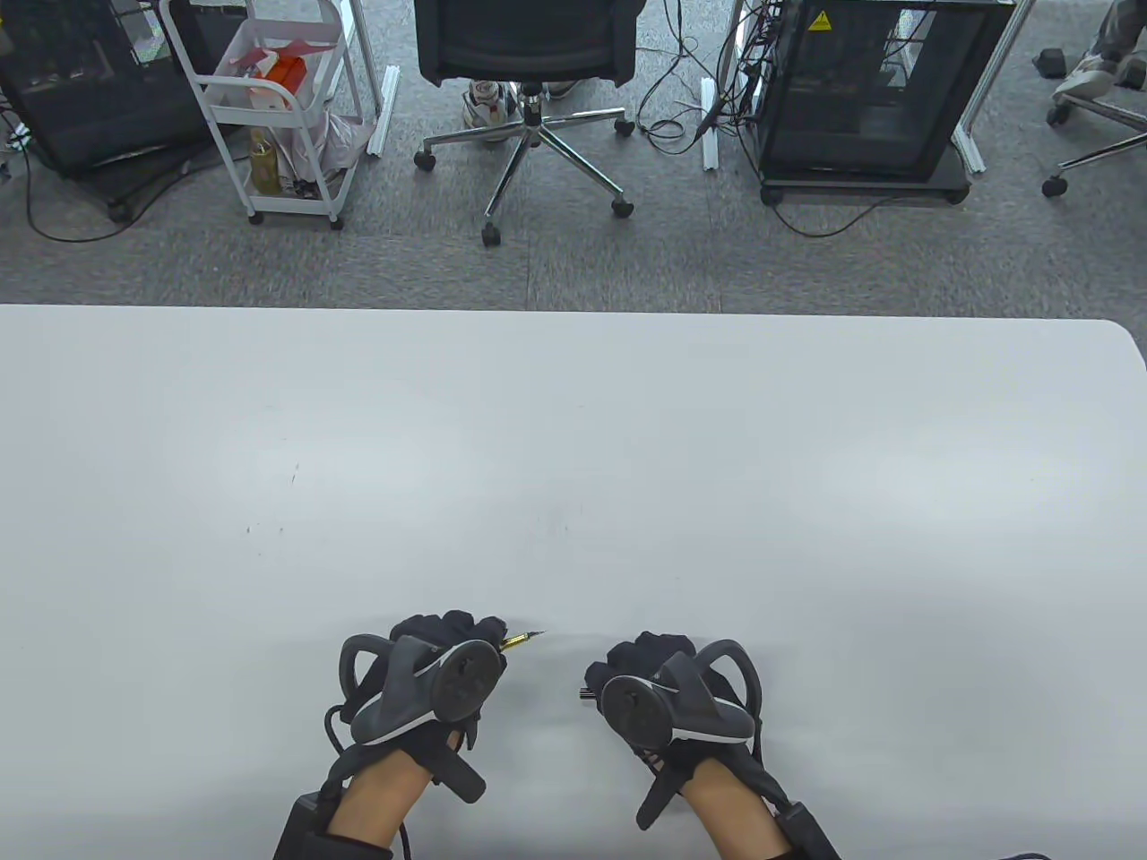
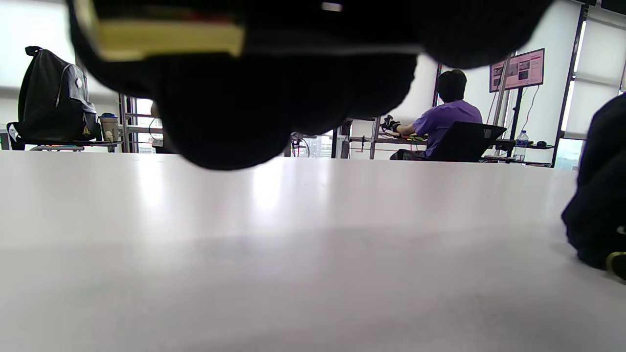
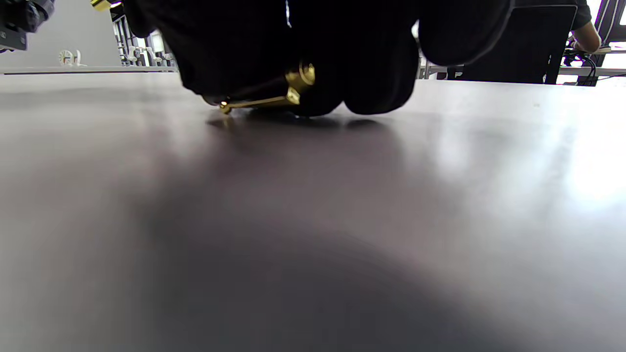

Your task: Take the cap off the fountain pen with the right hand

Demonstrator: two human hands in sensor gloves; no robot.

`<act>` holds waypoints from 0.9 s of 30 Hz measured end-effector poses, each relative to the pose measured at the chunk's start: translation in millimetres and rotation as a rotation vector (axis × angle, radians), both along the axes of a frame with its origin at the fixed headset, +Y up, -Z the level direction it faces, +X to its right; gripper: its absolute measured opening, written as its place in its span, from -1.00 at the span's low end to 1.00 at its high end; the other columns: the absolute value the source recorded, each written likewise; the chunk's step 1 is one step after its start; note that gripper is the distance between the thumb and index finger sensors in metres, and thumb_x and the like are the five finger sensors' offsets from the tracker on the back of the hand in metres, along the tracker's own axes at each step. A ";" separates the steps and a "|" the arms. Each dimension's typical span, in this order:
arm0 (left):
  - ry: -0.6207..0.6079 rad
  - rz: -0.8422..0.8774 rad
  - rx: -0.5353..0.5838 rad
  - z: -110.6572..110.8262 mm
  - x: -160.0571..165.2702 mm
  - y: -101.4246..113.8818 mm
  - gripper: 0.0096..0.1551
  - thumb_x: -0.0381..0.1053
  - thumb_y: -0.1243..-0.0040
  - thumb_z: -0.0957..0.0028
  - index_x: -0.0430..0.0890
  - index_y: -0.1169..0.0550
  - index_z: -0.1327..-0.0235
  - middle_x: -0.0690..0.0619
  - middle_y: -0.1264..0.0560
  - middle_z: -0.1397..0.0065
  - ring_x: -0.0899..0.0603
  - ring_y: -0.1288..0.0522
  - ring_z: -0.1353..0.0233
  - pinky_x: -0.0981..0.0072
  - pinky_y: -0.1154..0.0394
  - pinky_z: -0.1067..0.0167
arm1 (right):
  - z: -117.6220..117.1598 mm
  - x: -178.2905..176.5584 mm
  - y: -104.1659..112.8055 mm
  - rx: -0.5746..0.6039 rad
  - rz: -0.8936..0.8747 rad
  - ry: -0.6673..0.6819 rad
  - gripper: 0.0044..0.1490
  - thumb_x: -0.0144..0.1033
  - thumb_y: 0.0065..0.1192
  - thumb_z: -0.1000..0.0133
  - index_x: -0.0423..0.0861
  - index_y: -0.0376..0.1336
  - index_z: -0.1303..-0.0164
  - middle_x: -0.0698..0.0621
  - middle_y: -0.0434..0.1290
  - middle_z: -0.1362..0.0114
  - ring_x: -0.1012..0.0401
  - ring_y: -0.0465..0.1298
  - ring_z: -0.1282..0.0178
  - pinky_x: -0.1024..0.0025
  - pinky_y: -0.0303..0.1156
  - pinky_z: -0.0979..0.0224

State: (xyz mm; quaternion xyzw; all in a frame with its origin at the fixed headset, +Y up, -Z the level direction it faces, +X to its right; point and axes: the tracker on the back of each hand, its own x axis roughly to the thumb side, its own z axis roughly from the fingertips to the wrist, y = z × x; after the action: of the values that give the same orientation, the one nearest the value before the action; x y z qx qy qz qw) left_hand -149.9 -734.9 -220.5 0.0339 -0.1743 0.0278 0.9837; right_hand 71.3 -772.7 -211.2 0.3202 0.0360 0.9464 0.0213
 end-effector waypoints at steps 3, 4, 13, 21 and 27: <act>0.006 -0.011 0.007 0.9 0.9 0.9 -0.47 0.20 -0.20 0.31 0.11 -0.65 0.07 -0.07 -0.67 0.01 -0.13 -0.74 0.17 -0.22 -0.52 -0.10 | 2.2 -1.1 -0.4 0.018 0.020 0.023 -0.49 -0.11 0.33 -0.13 0.00 0.42 -0.27 -0.07 0.54 -0.27 0.00 0.53 -0.23 -0.08 0.33 -0.42; 0.005 -0.010 0.010 1.5 1.1 1.3 -0.47 0.20 -0.20 0.31 0.11 -0.65 0.07 -0.06 -0.66 0.01 -0.13 -0.74 0.17 -0.22 -0.52 -0.10 | 2.7 -1.5 -0.2 0.028 0.031 0.029 -0.49 -0.11 0.33 -0.14 0.00 0.42 -0.27 -0.08 0.53 -0.28 -0.01 0.52 -0.24 -0.08 0.31 -0.43; 0.014 -0.017 -0.028 0.6 -0.6 -0.7 -0.47 0.21 -0.21 0.31 0.11 -0.66 0.08 -0.07 -0.66 0.00 -0.14 -0.74 0.16 -0.22 -0.52 -0.10 | 4.6 -3.0 -0.3 0.057 0.093 0.032 -0.46 -0.07 0.30 -0.15 0.01 0.38 -0.31 -0.08 0.52 -0.30 -0.03 0.50 -0.26 -0.11 0.29 -0.45; 0.004 -0.018 -0.054 -0.9 0.9 -3.8 -0.47 0.21 -0.20 0.32 0.08 -0.67 0.10 -0.02 -0.73 0.11 -0.10 -0.78 0.25 -0.20 -0.57 -0.03 | 2.4 0.1 1.7 0.054 0.067 0.006 -0.41 -0.05 0.27 -0.15 -0.01 0.34 -0.36 -0.09 0.51 -0.33 -0.03 0.50 -0.28 -0.12 0.28 -0.46; -0.006 0.015 -0.061 -1.0 7.6 -0.6 -0.46 0.23 -0.21 0.32 0.01 -0.69 0.15 0.02 -0.79 0.24 -0.06 -0.82 0.40 -0.15 -0.65 0.09 | -4.5 29.6 28.1 0.059 -0.180 -0.113 -0.36 -0.03 0.23 -0.16 -0.04 0.30 -0.42 -0.12 0.48 -0.37 -0.07 0.48 -0.31 -0.15 0.25 -0.47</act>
State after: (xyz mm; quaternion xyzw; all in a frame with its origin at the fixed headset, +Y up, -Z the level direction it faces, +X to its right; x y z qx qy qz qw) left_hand -142.3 -735.5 -221.5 0.0050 -0.1761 0.0407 0.9835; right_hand 100.9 -744.5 -215.7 0.2688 -0.0220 0.9579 0.0989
